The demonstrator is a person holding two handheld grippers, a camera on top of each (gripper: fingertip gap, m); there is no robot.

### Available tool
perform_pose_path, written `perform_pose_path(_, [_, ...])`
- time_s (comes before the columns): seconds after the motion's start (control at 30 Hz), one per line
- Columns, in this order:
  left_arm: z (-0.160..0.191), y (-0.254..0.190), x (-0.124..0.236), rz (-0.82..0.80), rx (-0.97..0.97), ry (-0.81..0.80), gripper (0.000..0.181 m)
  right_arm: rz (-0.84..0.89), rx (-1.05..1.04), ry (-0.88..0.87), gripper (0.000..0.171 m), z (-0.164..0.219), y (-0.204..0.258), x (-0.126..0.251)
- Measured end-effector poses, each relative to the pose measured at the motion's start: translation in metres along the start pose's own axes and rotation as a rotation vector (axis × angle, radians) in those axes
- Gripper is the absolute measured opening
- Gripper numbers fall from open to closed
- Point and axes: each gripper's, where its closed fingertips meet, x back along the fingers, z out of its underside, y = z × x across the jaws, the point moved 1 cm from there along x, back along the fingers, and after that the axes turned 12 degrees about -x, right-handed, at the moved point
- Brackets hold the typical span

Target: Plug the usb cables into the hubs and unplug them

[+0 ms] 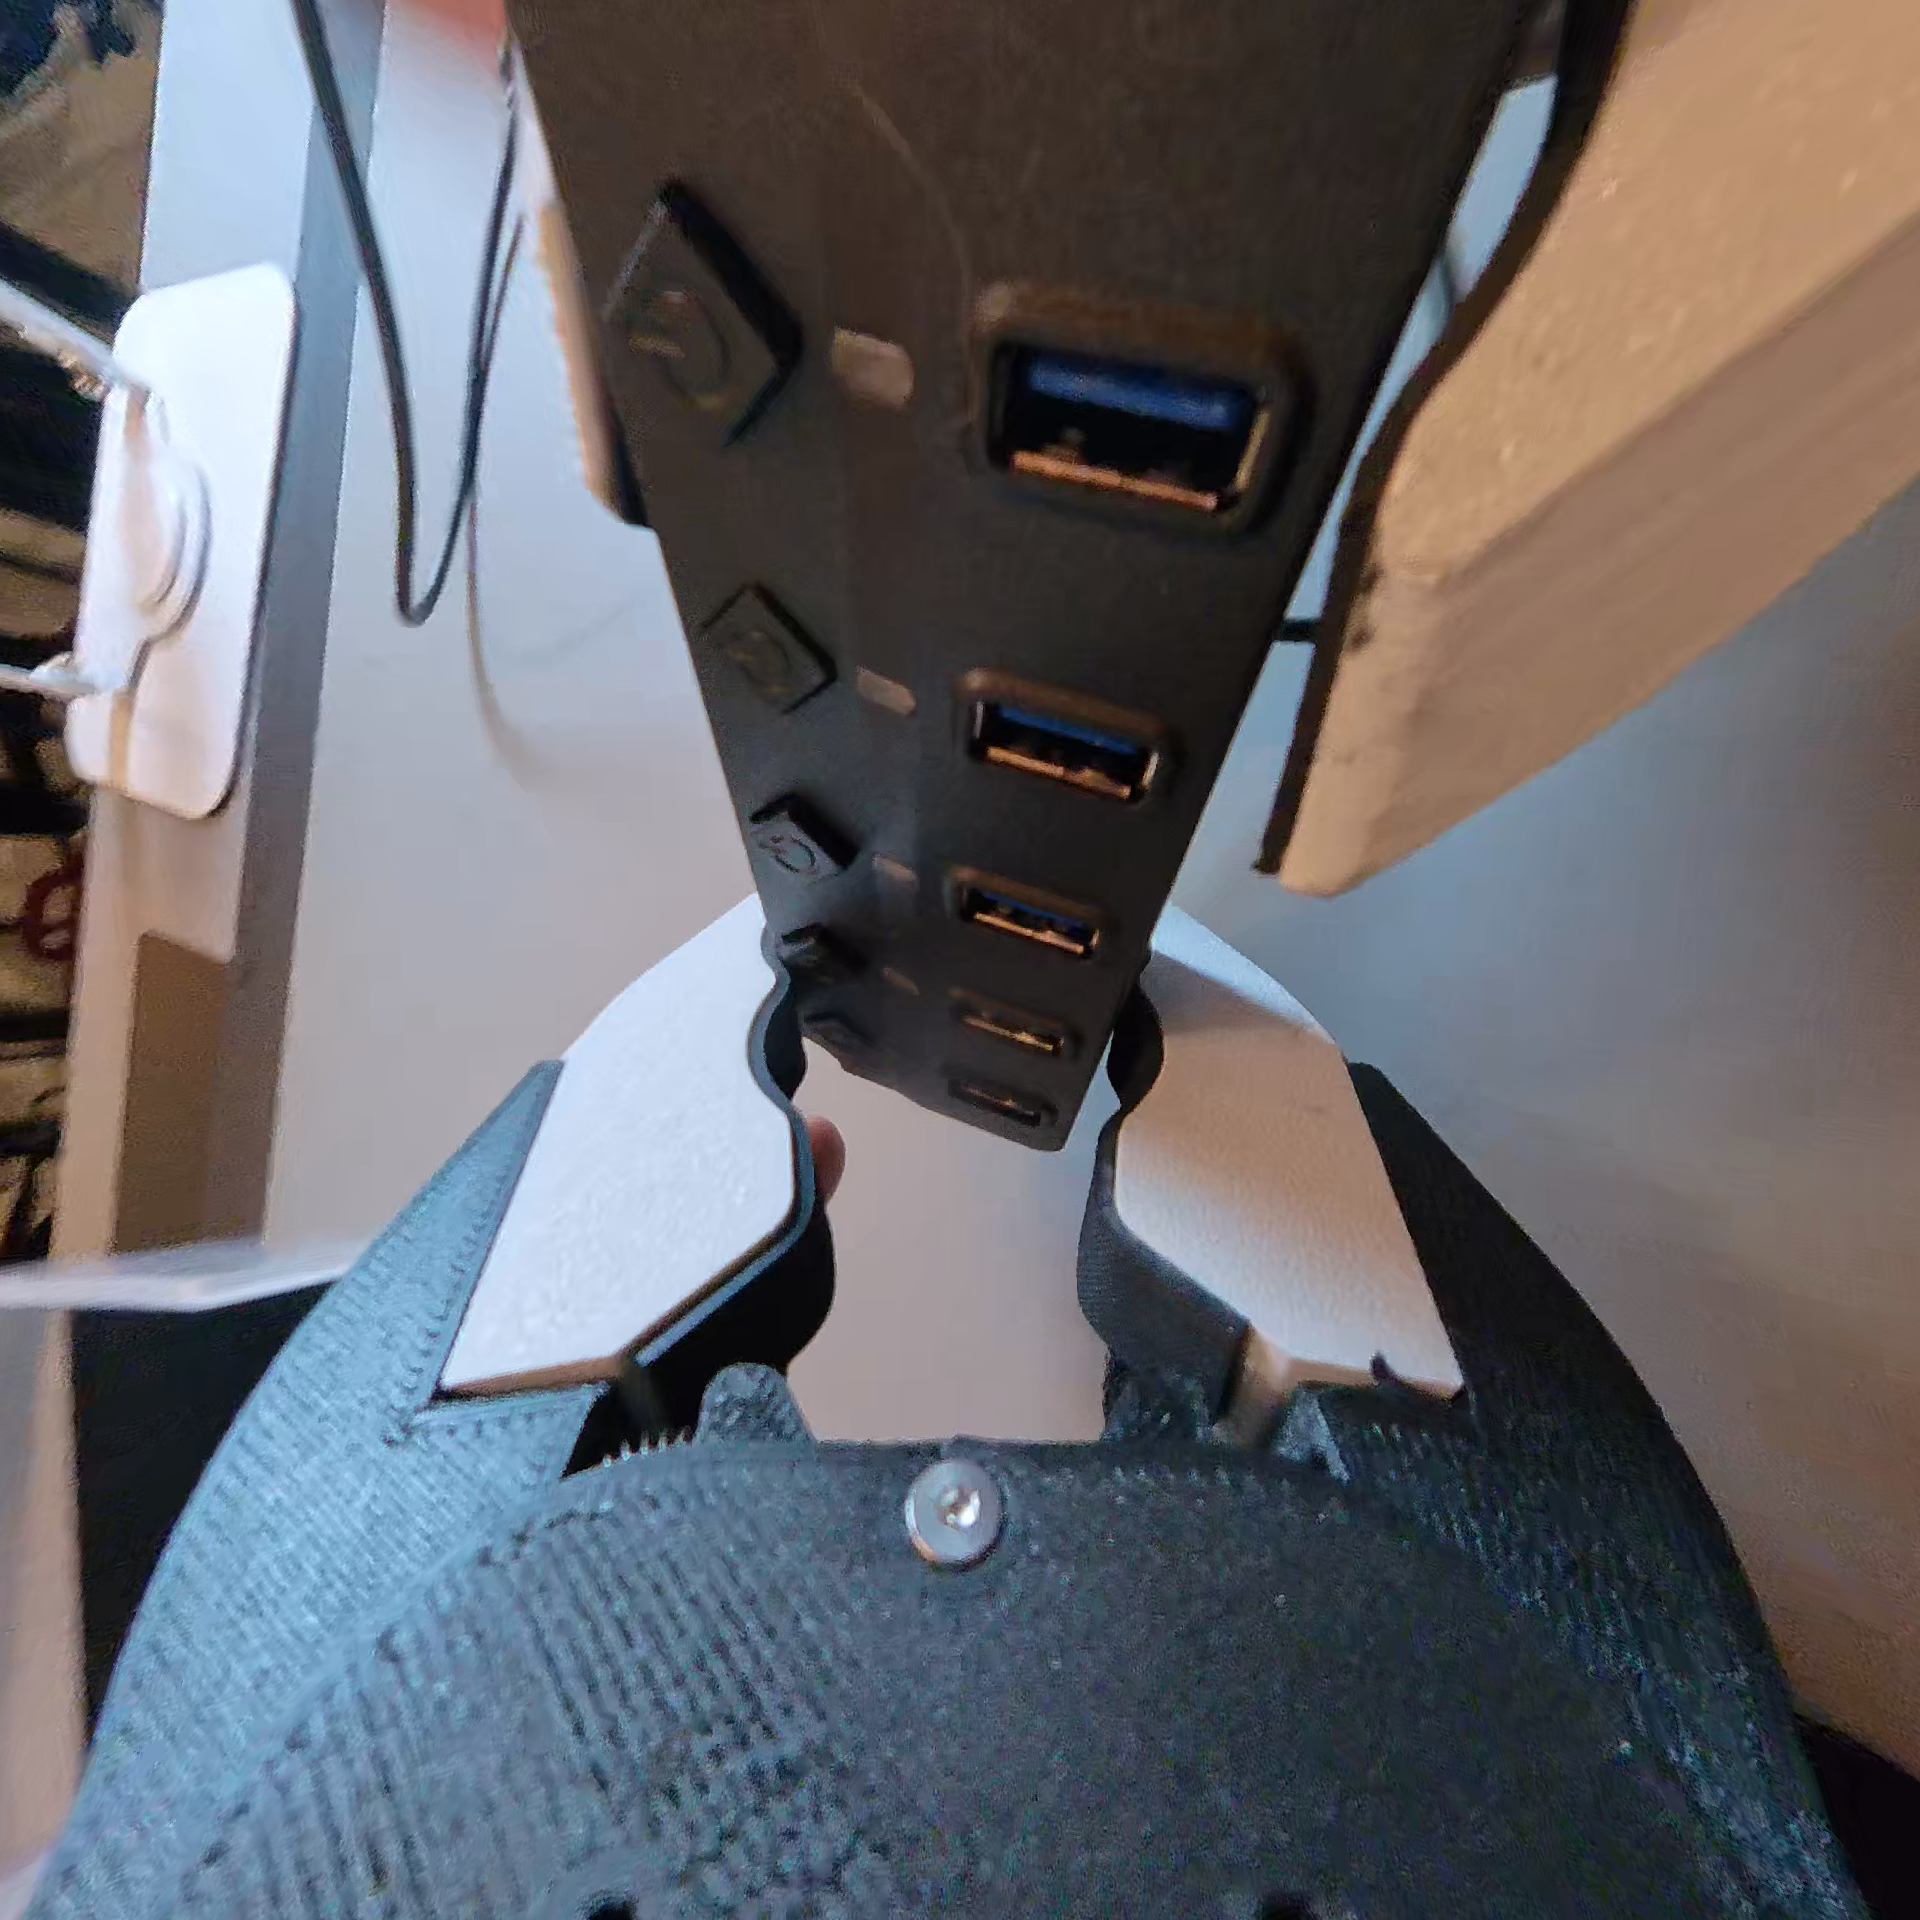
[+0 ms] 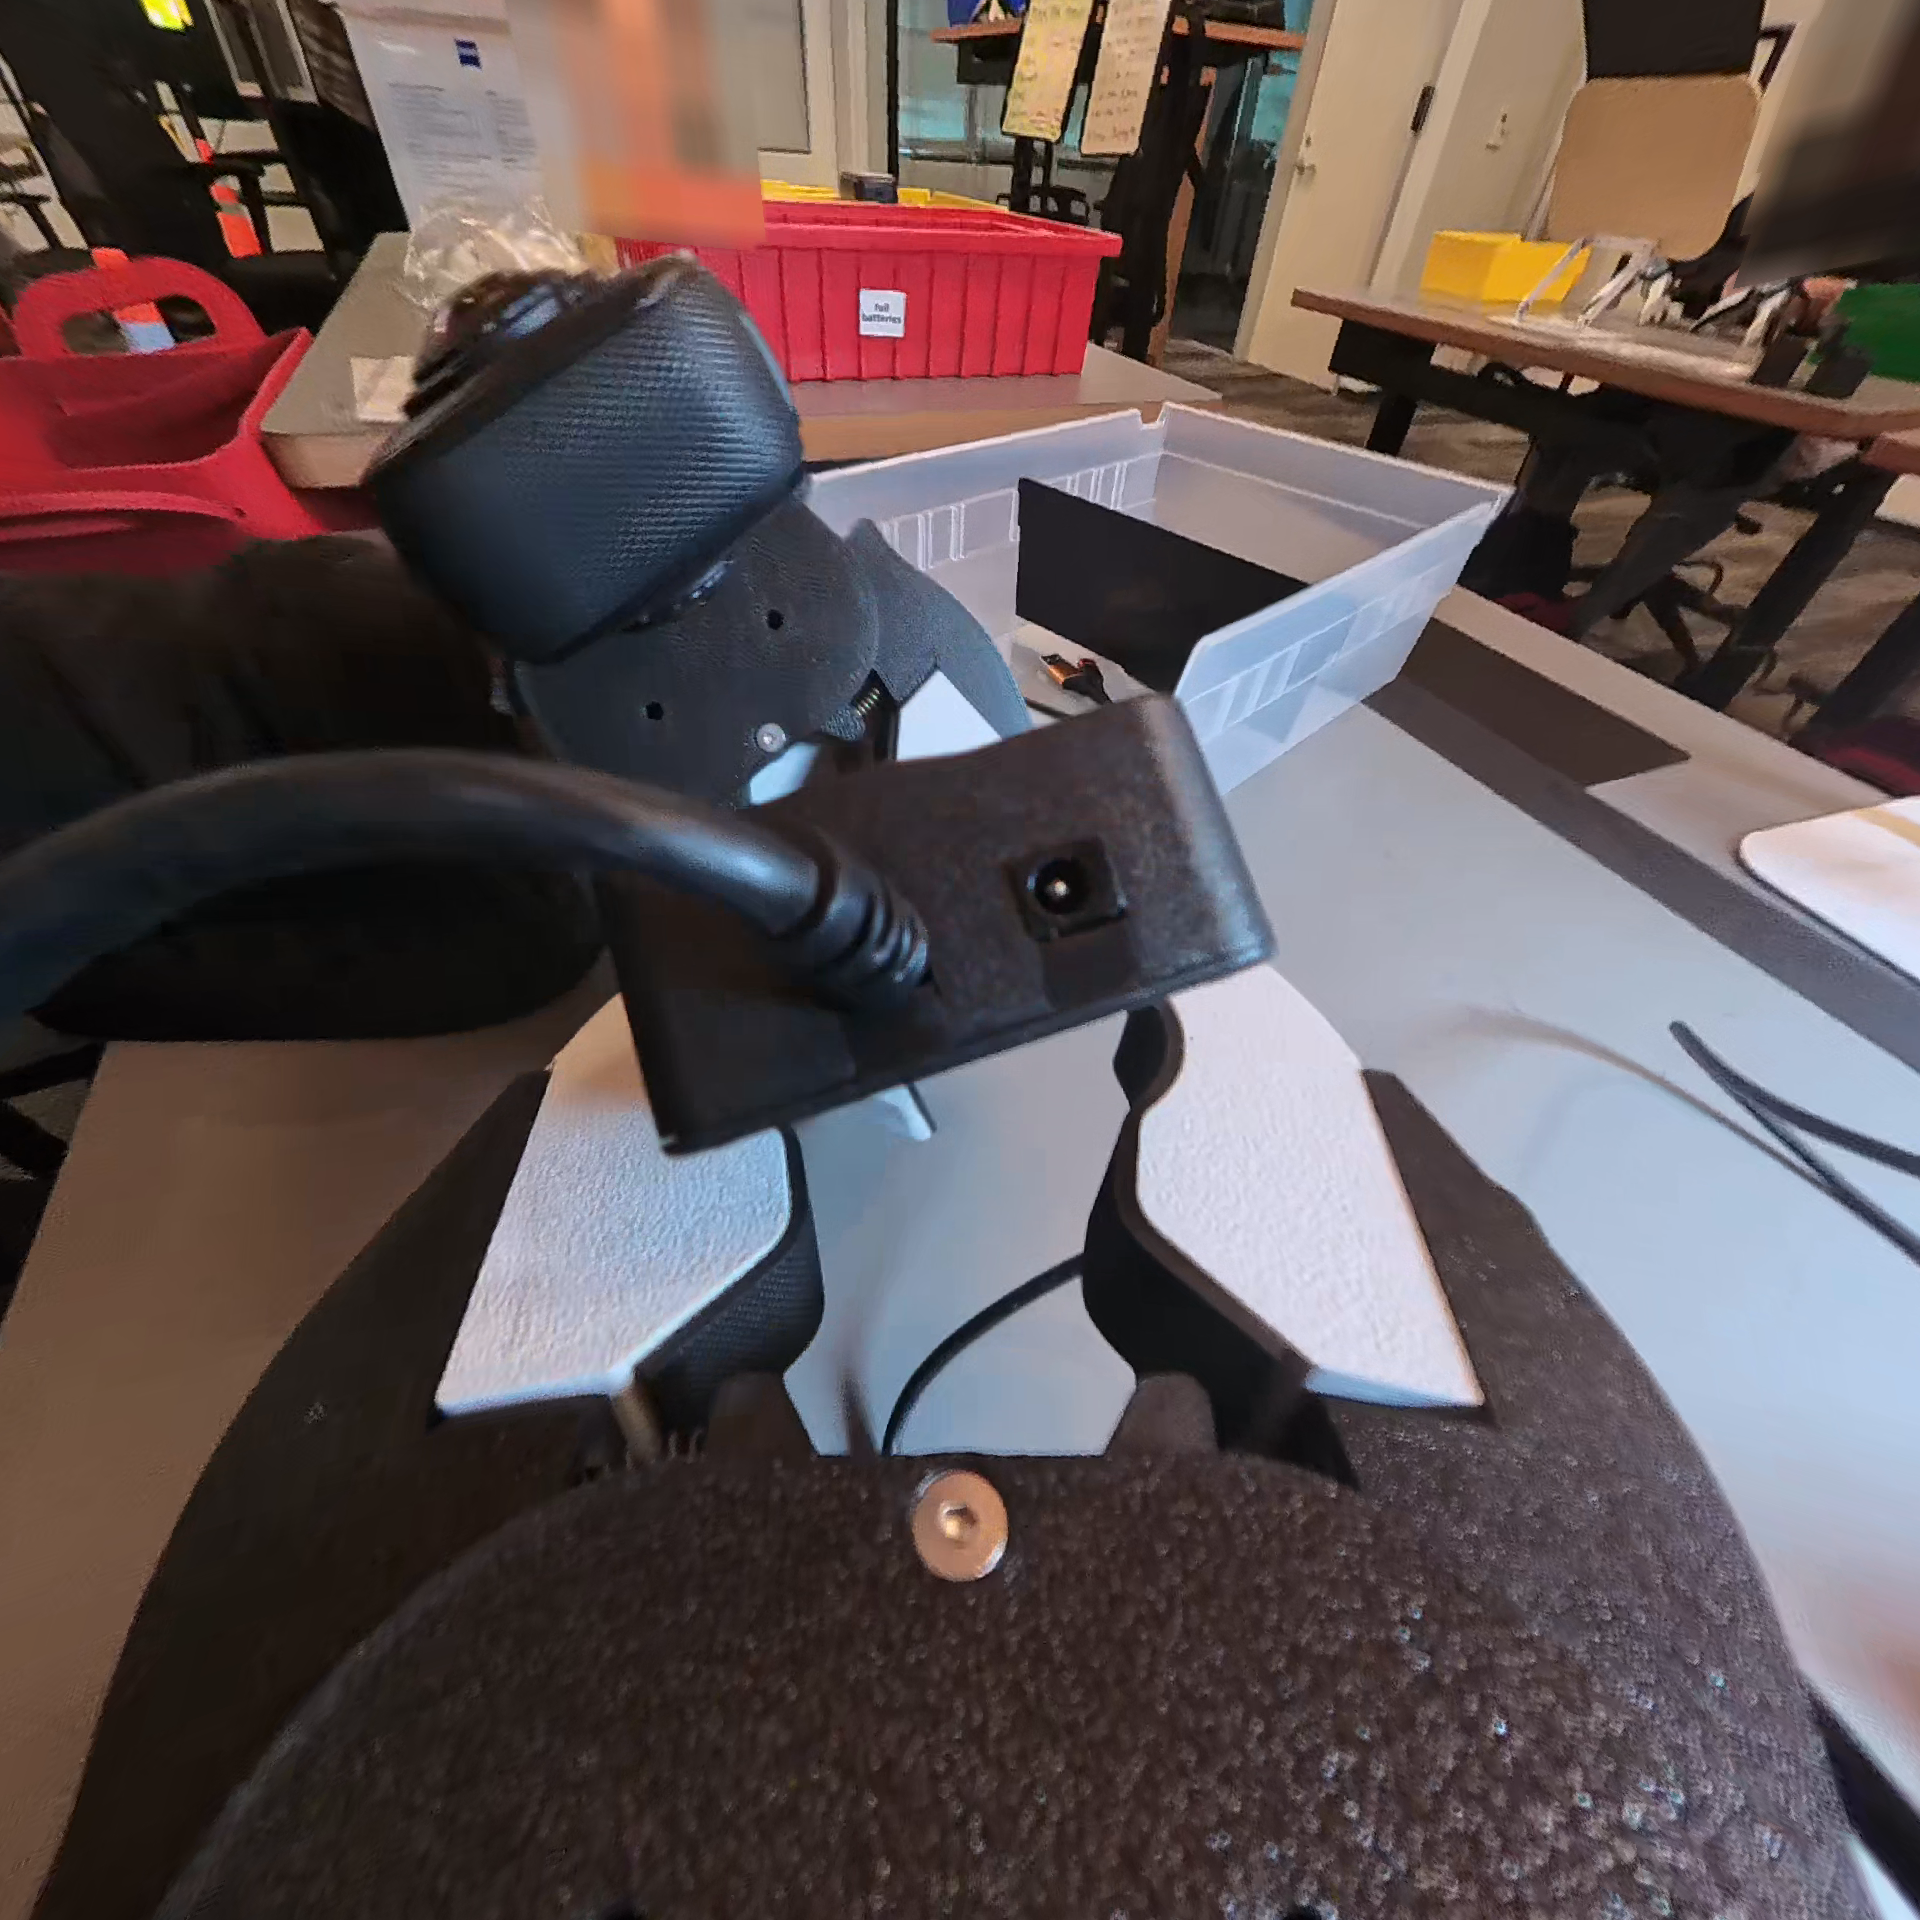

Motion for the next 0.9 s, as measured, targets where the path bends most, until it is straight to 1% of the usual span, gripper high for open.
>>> perform_pose_path(0.1, [0.01, 0.009, 0.004, -0.083, -0.011, 0.123, 0.058, 0.008, -0.051, 0.034, 0.058, 0.007, -0.006, -0.002])
perform_pose_path(0.2, [0.011, 0.017, 0.012, -0.147, -0.016, 0.184, 0.058, 0.017, -0.133, 0.036, 0.061, 0.011, -0.01, -0.004])
perform_pose_path(0.27, [0.012, 0.016, 0.013, -0.154, -0.012, 0.214, 0.058, -0.001, -0.182, 0.026, 0.063, 0.012, -0.008, -0.005])
perform_pose_path(0.33, [0.013, 0.011, 0.011, -0.119, -0.003, 0.217, 0.058, -0.029, -0.199, 0.017, 0.061, 0.013, -0.004, -0.007])
perform_pose_path(0.43, [0.013, 0.007, 0.008, -0.095, 0.004, 0.207, 0.058, -0.065, -0.205, -0.02, 0.05, 0.014, 0.0, -0.009])
perform_pose_path(0.53, [0.011, 0.008, 0.008, -0.102, 0.033, 0.203, 0.058, -0.101, -0.253, -0.057, 0.05, 0.012, -0.001, -0.009])
perform_pose_path(0.6, [0.01, 0.009, 0.007, -0.114, 0.077, 0.213, 0.058, -0.123, -0.321, -0.072, 0.052, 0.008, -0.002, -0.008])
perform_pose_path(0.63, [0.01, 0.009, 0.006, -0.122, 0.099, 0.222, 0.058, -0.125, -0.345, -0.074, 0.056, 0.007, -0.002, -0.008])
perform_pose_path(0.77, [0.006, 0.011, 0.003, -0.177, 0.145, 0.274, 0.058, -0.043, -0.402, -0.112, 0.061, 0.002, -0.01, -0.009])
perform_pose_path(0.87, [-0.004, 0.011, 0.003, -0.197, 0.148, 0.236, 0.058, -0.012, -0.427, -0.156, 0.053, -0.003, -0.019, -0.004])
perform_pose_path(0.9, [-0.008, 0.016, 0.004, -0.217, 0.141, 0.189, 0.058, -0.015, -0.442, -0.169, 0.051, -0.006, -0.023, -0.001])
